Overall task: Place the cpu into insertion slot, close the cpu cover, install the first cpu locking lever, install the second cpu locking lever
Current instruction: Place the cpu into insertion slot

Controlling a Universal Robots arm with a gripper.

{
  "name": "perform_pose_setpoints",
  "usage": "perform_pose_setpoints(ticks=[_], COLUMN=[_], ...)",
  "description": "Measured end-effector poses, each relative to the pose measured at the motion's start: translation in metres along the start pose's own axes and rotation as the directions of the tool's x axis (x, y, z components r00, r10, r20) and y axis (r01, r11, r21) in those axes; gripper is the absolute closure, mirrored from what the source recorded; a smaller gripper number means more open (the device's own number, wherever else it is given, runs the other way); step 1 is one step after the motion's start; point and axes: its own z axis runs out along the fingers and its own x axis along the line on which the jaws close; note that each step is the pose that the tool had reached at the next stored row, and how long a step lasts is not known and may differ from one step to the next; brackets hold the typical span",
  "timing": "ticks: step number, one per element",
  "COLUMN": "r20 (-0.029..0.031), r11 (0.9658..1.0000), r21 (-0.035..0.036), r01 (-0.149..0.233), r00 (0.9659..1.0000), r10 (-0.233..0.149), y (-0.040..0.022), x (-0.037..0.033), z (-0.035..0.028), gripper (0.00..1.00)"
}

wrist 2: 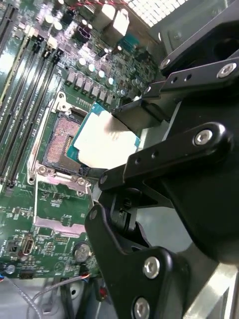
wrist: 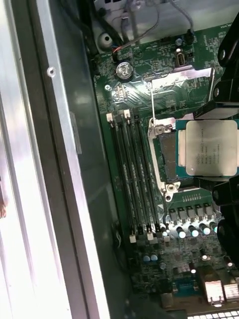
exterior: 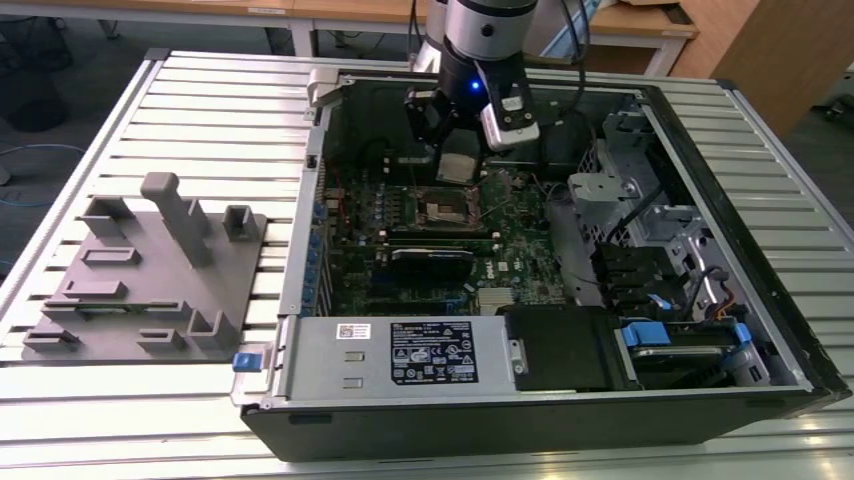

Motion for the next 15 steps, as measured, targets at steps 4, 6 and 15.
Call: perform_pose_setpoints(ticks=[4, 6, 15], r20=[0.0002, 0.0009, 0.0083], r11=[1.0, 1.0, 0.9957], r21=[0.0, 0.0, -0.0022], r01=[-0.001, -0.009, -0.093], r00=[1.0, 1.0, 0.9956], r10=[0.001, 0.009, 0.093], y=[0.0, 0.0, -0.0001], x=[0.0, 0.0, 0.0], z=[0.0, 0.0, 0.0004], gripper=[0.46, 0.46, 0.46])
